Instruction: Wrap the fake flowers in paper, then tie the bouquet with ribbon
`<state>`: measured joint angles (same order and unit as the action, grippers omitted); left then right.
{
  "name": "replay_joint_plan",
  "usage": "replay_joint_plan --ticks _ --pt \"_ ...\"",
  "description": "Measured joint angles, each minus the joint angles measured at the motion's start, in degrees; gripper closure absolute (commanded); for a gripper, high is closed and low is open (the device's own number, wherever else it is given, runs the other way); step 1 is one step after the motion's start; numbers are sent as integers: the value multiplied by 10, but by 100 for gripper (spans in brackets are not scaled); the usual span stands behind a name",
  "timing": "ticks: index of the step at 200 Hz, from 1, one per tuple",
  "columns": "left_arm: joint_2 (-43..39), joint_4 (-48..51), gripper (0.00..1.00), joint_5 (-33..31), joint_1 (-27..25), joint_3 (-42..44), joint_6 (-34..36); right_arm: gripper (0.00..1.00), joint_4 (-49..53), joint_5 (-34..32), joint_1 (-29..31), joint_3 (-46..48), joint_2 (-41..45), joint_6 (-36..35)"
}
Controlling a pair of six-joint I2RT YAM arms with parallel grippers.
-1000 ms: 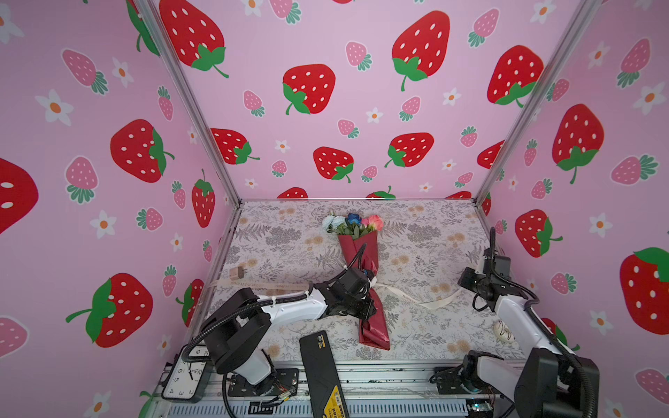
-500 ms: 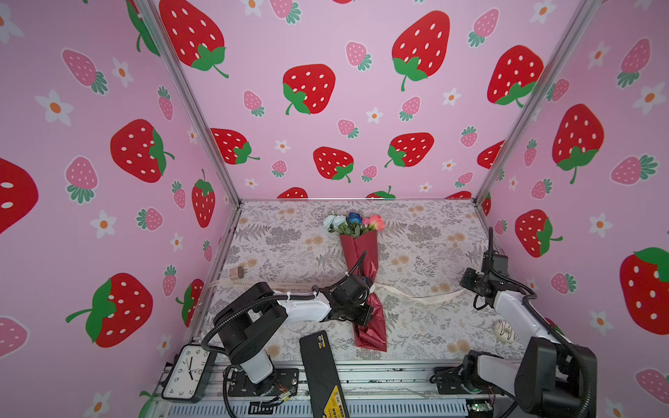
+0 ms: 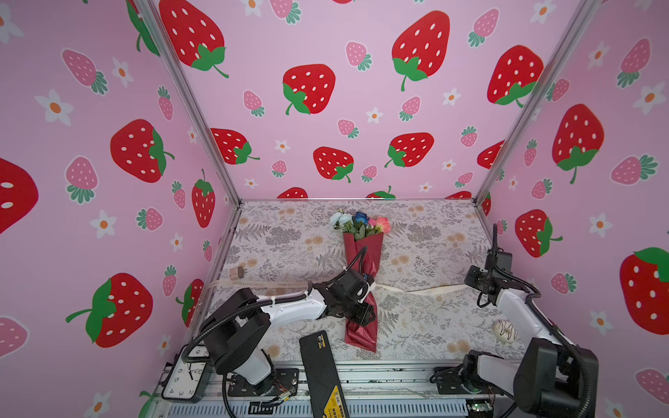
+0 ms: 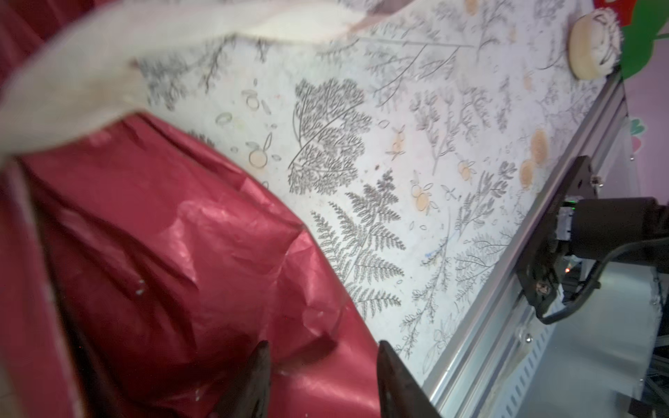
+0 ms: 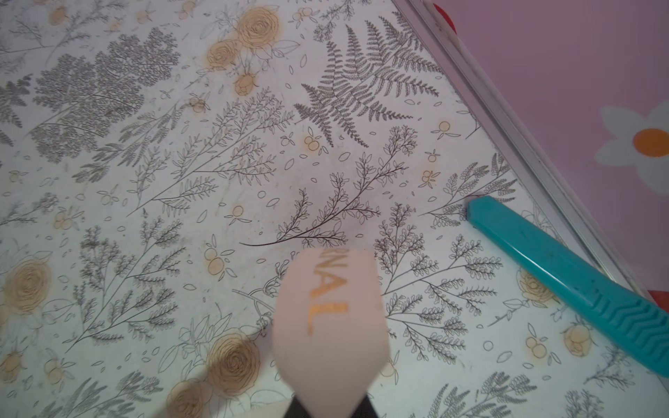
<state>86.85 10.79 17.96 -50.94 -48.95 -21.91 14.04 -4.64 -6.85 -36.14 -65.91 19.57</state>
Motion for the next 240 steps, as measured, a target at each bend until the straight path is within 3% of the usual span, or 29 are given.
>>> replay_joint_plan --ticks 38,65,102,147,186,240 --pt "-80 60 48 -40 30 -67 57 79 14 7 1 -4 18 1" --pt "-96 104 57 -136 95 -80 140 78 26 6 1 -7 26 3" --pt "-82 130 58 -228 179 -55 280 78 29 0 2 -12 32 3" --pt "-74 92 57 -231 250 -2 402 79 30 -12 2 -13 26 3" --pt "1 76 62 -220 253 -5 460 78 28 -13 -3 -15 14 3" --pt "72 88 62 -205 253 -31 506 74 27 -7 -5 -21 9 3"
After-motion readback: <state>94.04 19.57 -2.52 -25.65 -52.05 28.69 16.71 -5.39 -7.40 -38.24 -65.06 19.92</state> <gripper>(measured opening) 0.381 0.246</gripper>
